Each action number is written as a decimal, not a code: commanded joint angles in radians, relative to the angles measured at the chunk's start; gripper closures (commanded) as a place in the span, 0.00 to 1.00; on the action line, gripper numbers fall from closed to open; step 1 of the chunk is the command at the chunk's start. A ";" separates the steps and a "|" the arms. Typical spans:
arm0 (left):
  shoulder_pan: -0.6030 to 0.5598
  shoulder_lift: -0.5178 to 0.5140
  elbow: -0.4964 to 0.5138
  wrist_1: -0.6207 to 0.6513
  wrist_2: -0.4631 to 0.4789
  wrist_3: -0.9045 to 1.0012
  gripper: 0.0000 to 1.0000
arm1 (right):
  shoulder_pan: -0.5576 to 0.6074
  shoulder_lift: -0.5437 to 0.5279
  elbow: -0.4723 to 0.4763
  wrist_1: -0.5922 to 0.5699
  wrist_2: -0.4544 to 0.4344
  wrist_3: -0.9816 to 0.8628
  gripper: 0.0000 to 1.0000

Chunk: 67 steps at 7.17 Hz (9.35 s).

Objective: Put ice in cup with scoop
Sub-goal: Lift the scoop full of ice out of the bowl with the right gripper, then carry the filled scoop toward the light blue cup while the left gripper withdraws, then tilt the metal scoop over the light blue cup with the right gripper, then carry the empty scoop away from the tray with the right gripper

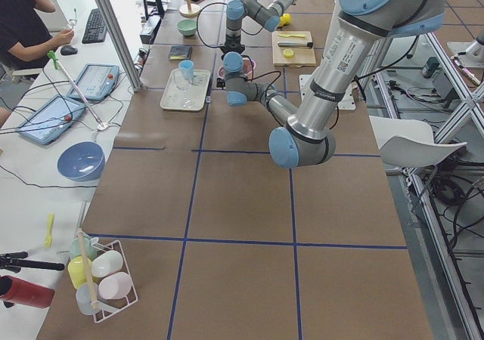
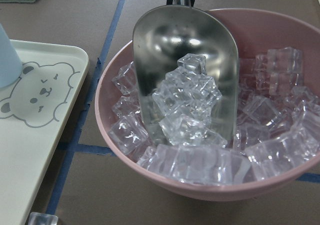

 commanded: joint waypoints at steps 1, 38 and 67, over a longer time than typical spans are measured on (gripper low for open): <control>0.001 0.000 0.000 0.001 0.000 0.001 0.01 | 0.022 -0.001 0.001 0.003 0.052 0.000 1.00; -0.531 0.287 -0.127 0.501 -0.129 0.048 0.00 | 0.273 0.326 -0.406 -0.389 0.112 0.189 1.00; -0.557 0.325 -0.124 0.510 -0.123 0.045 0.00 | 0.628 -0.543 0.372 -0.493 0.495 0.532 1.00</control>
